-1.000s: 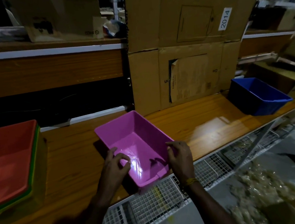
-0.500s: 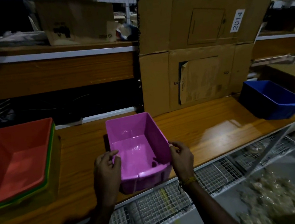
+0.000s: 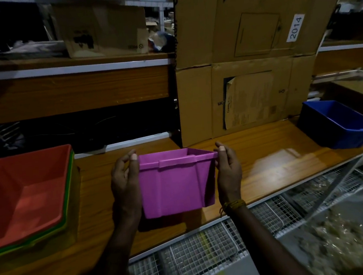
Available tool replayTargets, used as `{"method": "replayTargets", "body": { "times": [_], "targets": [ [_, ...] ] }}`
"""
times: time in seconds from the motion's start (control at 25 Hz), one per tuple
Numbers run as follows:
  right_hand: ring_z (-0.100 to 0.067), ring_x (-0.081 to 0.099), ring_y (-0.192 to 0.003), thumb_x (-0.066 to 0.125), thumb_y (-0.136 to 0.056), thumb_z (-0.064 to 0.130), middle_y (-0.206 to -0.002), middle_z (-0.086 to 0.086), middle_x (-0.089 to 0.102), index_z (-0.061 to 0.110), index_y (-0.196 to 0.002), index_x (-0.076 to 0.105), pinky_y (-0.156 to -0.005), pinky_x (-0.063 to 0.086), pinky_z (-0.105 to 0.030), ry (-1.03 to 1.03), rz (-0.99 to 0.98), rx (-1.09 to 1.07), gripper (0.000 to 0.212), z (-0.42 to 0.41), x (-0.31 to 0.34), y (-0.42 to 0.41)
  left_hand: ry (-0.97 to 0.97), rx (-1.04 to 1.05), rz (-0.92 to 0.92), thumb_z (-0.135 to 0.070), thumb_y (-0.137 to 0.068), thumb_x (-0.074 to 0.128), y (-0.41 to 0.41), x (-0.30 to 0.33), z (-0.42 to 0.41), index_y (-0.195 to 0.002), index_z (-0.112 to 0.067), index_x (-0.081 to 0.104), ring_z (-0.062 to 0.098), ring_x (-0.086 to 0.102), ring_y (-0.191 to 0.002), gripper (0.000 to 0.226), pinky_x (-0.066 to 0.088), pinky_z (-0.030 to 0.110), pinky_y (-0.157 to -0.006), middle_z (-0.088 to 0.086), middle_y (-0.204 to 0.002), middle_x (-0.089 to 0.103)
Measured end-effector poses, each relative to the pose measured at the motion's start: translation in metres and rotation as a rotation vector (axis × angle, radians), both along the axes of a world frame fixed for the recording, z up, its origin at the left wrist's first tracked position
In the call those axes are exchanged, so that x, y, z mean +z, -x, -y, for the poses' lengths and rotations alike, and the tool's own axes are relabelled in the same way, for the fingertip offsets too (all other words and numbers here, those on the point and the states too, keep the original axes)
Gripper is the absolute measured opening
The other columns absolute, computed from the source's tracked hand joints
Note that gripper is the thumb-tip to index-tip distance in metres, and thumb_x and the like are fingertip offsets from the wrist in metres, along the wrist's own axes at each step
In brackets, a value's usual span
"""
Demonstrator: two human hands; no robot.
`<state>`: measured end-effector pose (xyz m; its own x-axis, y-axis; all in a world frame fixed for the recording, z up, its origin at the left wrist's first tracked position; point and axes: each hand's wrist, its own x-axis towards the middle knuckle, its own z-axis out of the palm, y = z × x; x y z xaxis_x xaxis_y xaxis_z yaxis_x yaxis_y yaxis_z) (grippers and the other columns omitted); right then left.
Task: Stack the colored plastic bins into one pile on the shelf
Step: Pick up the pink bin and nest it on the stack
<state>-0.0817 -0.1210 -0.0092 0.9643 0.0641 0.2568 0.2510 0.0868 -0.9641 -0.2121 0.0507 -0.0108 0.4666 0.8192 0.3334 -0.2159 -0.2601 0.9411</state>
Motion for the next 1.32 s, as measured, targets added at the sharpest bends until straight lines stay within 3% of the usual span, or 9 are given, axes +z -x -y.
{"method": "replayTargets", "body": {
  "times": [0.08,0.16,0.36,0.48,0.6,0.72,0.84,0.96,1.32],
  "targets": [
    [-0.016,0.065,-0.104,0.047,-0.093,0.052,-0.113,-0.001,0.069,0.026,-0.118,0.066,-0.082,0.054,-0.032,0.005,-0.014,0.006,0.041,-0.002,-0.005,0.002,0.009,-0.009,-0.056,-0.074,-0.084,0.046,-0.001,-0.009,-0.003,-0.118,-0.047,0.059,0.025,0.062,-0.109,0.047,0.057,0.049,-0.084,0.004,-0.126,0.061],
    [-0.016,0.065,-0.093,0.048,-0.097,0.046,-0.102,-0.006,0.07,0.03,-0.108,0.068,-0.075,0.054,-0.033,0.016,-0.014,0.021,0.028,-0.003,-0.011,0.005,0.011,-0.007,-0.115,-0.078,-0.08,0.048,0.0,-0.018,-0.004,-0.113,-0.053,0.059,0.023,0.062,-0.11,0.042,0.055,0.055,-0.089,0.0,-0.126,0.061],
    [-0.018,0.065,-0.089,0.052,-0.096,0.045,-0.098,-0.003,0.072,0.028,-0.103,0.071,-0.078,0.055,-0.042,0.115,-0.091,0.087,0.026,-0.006,-0.038,0.007,0.024,-0.043,-0.355,-0.073,-0.073,0.055,0.001,-0.049,-0.011,-0.116,-0.049,0.058,0.021,0.061,-0.112,0.049,0.058,0.05,-0.085,-0.001,-0.132,0.058],
    [-0.018,0.066,-0.095,0.055,-0.097,0.036,-0.102,0.0,0.071,0.024,-0.106,0.071,-0.075,0.055,-0.029,0.166,-0.14,0.078,0.021,-0.008,-0.053,0.003,0.021,-0.03,-0.449,-0.057,-0.082,0.061,0.002,-0.062,-0.009,-0.119,-0.045,0.057,0.023,0.062,-0.111,0.038,0.059,0.046,-0.082,0.003,-0.133,0.06],
    [-0.008,0.064,-0.084,0.055,-0.099,0.027,-0.096,0.007,0.07,0.026,-0.102,0.068,-0.063,0.049,-0.012,0.226,-0.167,0.109,0.014,-0.007,-0.056,-0.001,0.001,0.027,-0.472,-0.035,-0.09,0.065,-0.004,-0.068,-0.005,-0.12,-0.03,0.063,0.024,0.062,-0.111,0.031,0.054,0.036,-0.084,0.004,-0.128,0.064],
    [-0.007,0.065,-0.08,0.057,-0.097,0.021,-0.095,0.003,0.069,0.023,-0.101,0.067,-0.058,0.049,-0.011,0.308,-0.16,0.158,0.011,-0.008,-0.06,-0.011,-0.143,0.106,-0.534,-0.025,-0.088,0.067,-0.014,-0.069,0.001,-0.116,-0.023,0.068,0.025,0.06,-0.115,0.028,0.045,0.03,-0.086,0.003,-0.125,0.065],
    [-0.019,0.066,-0.095,0.059,-0.094,0.019,-0.105,-0.005,0.069,0.02,-0.105,0.07,-0.075,0.056,-0.026,0.446,-0.101,0.199,0.015,-0.016,-0.069,-0.028,-0.311,0.175,-0.747,-0.033,-0.085,0.064,-0.026,-0.075,0.002,-0.112,-0.028,0.068,0.03,0.055,-0.118,0.028,0.039,0.033,-0.089,0.005,-0.125,0.063],
    [-0.026,0.057,-0.113,0.062,-0.09,0.022,-0.119,-0.01,0.064,0.02,-0.112,0.069,-0.098,0.049,-0.04,0.611,-0.034,0.213,0.024,-0.029,-0.069,-0.037,-0.359,0.228,-0.862,-0.039,-0.079,0.057,-0.039,-0.077,-0.001,-0.111,-0.029,0.069,0.035,0.056,-0.117,0.036,0.042,0.04,-0.094,0.012,-0.126,0.062],
    [-0.028,0.044,-0.124,0.059,-0.091,0.026,-0.134,-0.011,0.053,0.025,-0.115,0.068,-0.098,0.04,-0.036,0.713,-0.012,0.21,0.026,-0.035,-0.077,-0.043,-0.32,0.239,-1.036,-0.031,-0.087,0.064,-0.056,-0.068,0.003,-0.122,-0.026,0.066,0.038,0.044,-0.13,0.036,0.038,0.045,-0.104,0.013,-0.146,0.047]
  ]
}}
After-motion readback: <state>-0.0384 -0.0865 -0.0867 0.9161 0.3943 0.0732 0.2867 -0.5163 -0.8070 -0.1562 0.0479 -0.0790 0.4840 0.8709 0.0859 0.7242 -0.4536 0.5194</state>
